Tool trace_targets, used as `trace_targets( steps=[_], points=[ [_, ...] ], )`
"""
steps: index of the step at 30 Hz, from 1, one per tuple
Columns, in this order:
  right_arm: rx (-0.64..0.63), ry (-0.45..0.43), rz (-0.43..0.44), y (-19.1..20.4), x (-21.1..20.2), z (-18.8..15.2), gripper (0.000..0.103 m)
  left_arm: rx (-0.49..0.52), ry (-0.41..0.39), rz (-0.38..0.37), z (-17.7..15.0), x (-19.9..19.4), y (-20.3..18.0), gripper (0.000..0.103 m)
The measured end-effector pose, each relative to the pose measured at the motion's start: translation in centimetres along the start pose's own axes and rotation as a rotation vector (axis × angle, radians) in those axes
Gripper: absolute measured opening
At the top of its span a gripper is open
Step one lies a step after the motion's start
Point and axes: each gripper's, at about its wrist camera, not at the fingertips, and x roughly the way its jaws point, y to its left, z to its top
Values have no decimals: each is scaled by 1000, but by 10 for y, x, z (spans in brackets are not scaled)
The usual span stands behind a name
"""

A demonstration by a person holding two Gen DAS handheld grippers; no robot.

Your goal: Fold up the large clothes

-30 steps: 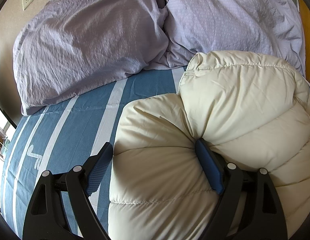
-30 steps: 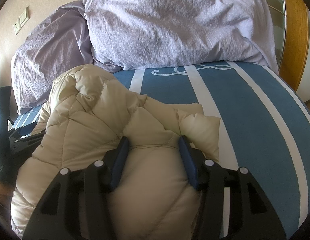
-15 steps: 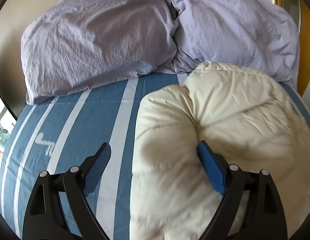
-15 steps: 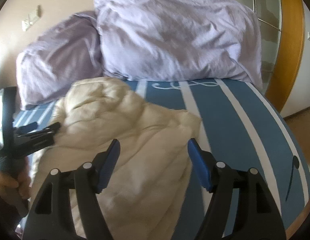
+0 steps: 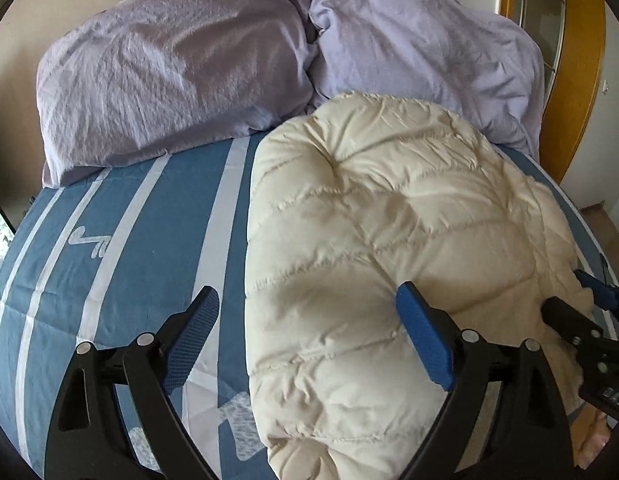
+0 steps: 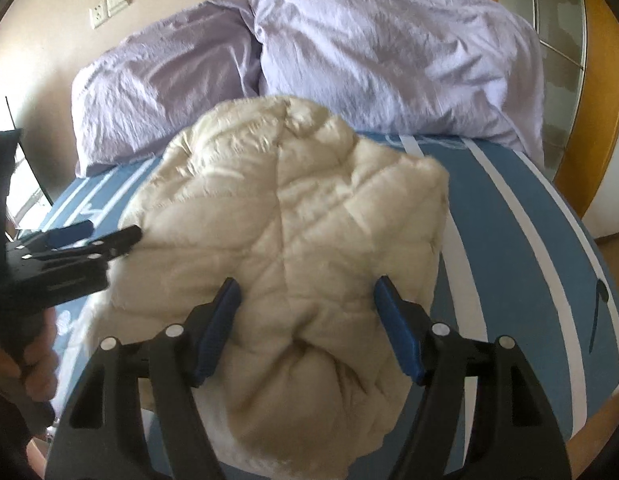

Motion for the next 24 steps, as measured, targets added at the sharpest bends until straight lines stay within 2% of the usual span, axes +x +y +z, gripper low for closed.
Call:
trace_targets(
  steps=[12, 24],
  points=[
    [8, 24, 12, -9, 26, -18, 71, -56, 61, -44, -12, 16, 6, 92],
    [29, 23, 28, -15, 40, -29, 73, -49, 91, -40, -17, 29, 3, 95]
  ],
)
